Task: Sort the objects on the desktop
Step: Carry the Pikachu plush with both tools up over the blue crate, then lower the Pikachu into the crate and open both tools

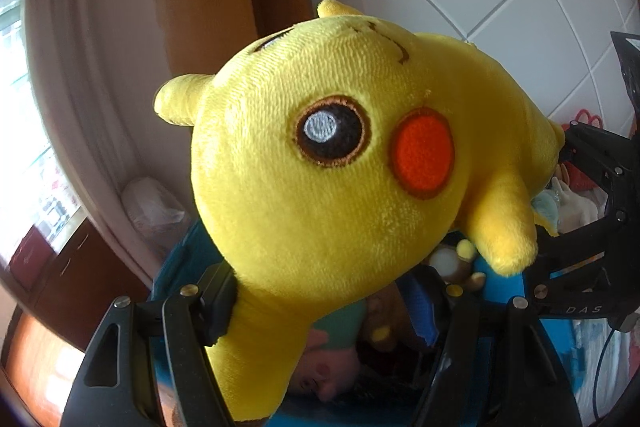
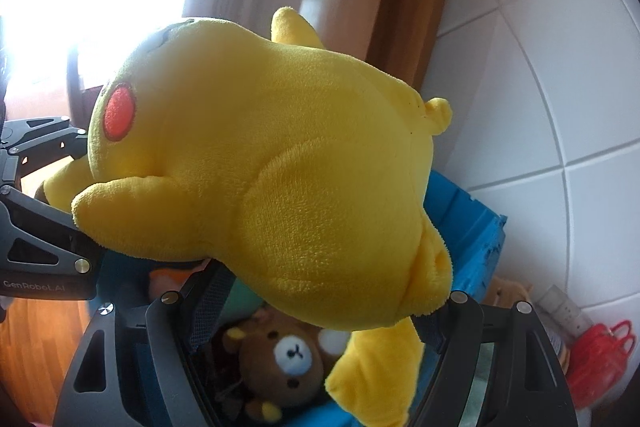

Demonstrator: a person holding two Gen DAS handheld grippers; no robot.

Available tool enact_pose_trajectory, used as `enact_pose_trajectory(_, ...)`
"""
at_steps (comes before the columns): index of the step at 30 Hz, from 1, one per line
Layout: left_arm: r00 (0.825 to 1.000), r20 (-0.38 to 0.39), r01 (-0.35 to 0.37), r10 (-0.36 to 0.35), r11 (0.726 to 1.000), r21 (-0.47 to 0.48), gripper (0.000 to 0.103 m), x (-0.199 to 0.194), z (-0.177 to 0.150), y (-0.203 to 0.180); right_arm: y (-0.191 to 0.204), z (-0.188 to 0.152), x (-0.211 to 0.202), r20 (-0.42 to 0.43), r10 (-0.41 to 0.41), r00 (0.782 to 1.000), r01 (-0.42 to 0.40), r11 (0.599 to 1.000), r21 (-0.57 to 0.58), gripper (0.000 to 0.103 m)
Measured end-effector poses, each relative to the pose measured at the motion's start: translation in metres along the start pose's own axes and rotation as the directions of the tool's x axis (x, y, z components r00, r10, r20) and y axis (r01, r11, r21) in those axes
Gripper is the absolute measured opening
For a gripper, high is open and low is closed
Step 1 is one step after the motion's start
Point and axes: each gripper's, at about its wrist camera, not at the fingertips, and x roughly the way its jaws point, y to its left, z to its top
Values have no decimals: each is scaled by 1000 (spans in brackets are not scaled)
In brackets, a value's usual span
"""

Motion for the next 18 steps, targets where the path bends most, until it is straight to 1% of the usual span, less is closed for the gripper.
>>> enact_pose_trajectory(5, 998, -36, 62, -60, 996, 58, 69, 48, 32, 15, -19, 17, 39, -45, -41, 998, 44, 997, 69, 79)
enact_pose_trajectory(7, 996, -52, 83, -78, 992, 92, 69, 70, 45, 14, -31, 20, 55, -72, -53, 996, 60, 992, 107, 79)
enact_pose_trajectory(10, 992, -69, 111, -103, 986, 121, 69, 101, 63, 11, -25, 23, 60, -118, -73, 990, 91, 983, 157, 79)
enact_pose_trajectory(12, 990, -79, 129, -120, 983, 132, 69, 121, 74, 9, -36, 27, 84, -147, -91, 985, 118, 976, 184, 79)
enact_pose_trajectory(13, 988, -83, 138, -128, 981, 137, 69, 131, 80, 7, -50, 28, 98, -161, -102, 982, 133, 971, 197, 79)
enact_pose_trajectory(18, 980, -107, 183, -167, 970, 162, 69, 182, 108, 1, -84, 36, 135, -218, -137, 966, 188, 954, 234, 79)
